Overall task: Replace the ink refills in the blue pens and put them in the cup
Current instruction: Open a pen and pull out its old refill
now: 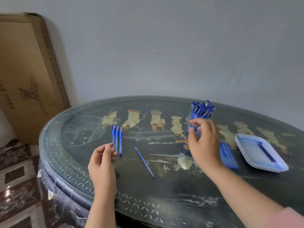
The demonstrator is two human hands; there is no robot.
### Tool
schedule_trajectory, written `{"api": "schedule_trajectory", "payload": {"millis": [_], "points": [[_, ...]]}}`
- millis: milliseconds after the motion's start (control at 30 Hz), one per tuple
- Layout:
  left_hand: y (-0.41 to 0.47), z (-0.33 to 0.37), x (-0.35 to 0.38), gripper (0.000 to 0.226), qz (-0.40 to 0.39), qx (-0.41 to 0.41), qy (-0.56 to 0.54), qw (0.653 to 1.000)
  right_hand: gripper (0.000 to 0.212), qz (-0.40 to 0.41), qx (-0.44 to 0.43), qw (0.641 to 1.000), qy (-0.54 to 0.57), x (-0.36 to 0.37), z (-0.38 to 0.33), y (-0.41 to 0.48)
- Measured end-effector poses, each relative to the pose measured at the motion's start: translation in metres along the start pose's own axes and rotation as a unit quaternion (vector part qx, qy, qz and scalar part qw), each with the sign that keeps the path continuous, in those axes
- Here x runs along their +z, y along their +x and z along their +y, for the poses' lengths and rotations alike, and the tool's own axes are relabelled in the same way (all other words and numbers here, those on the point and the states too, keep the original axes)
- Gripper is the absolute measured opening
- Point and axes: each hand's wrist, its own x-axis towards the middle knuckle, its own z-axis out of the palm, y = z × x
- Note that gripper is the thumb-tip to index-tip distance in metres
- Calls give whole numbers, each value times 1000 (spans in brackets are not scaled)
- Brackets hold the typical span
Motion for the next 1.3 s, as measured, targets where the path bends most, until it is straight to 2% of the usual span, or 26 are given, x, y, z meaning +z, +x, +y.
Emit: {"api": "schedule_trajectory", "payload": {"millis": [167,300,467,600,700,900,1133,1300], "points": [[8,5,-9,16,16,25,25,999,7,-105,23,993,43,43,-53,-38],[14,3,-14,16,23,33,53,998,17,-230,51,971,45,78,-85,-48],[13,2,-14,15,23,23,56,998,25,-292,51,955,-19,117,-104,-48],[15,0,-15,16,29,19,40,999,35,-331,49,935,-120,141,-111,-47],[16,-1,-15,16,31,17,42,999,36,-334,60,928,-152,147,-115,-46],[16,-2,-16,16,25,10,46,999,23,-333,67,924,-176,146,-124,-42],[16,-3,-16,17,19,12,58,998,19,-302,137,932,-146,147,-118,-38],[16,-4,-16,14,0,24,110,994,17,-246,142,956,-76,121,-100,-38]]}}
